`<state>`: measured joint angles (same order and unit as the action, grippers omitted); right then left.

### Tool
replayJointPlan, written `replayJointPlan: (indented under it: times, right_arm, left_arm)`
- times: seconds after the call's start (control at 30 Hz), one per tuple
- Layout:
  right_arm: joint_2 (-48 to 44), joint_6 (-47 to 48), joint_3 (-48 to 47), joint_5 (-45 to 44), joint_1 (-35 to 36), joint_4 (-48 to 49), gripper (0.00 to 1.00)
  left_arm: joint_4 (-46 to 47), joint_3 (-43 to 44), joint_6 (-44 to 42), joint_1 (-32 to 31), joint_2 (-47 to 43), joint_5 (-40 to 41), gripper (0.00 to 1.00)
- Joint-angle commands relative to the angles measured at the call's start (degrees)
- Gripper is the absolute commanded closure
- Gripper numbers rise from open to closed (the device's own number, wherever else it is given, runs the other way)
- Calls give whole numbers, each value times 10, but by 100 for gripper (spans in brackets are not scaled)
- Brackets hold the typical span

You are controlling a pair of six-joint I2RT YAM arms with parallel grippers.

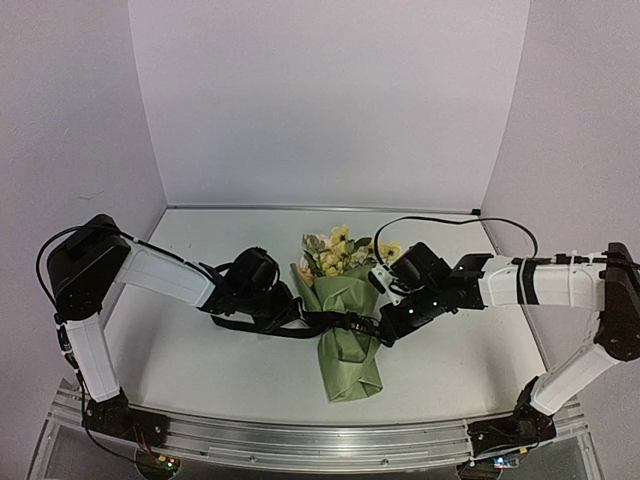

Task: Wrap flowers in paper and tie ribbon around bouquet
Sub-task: Tie the half-tied ribbon around the folded bouquet.

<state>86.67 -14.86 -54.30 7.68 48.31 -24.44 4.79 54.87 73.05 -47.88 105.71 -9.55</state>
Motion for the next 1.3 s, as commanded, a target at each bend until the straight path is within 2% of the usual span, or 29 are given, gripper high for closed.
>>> replayJointPlan:
  times: [0.0,0.13,0.43,0.63,1.03,1.27]
  right_arm:
    - [-12,14,-3,5,-17,-12,100]
    - [-6,24,-8,-7,-24,-19,100]
    - [-35,25,14,-153,-32,-63,100]
    - [-42,22,21,-211,-46,-77,100]
    - [-17,-26,7,-251,-84,-126,100]
    - [-19,-42,11,-239,-97,-133,100]
  left_arm:
    - [-5,24,-24,4,-26,12,100]
    - [-6,26,-32,4,-27,12,100]
    - [-37,36,-70,4,-29,22,100]
    - [-74,50,-124,4,-36,48,100]
    - [-100,90,-237,4,-28,62,100]
    - [-98,100,-289,3,-33,65,100]
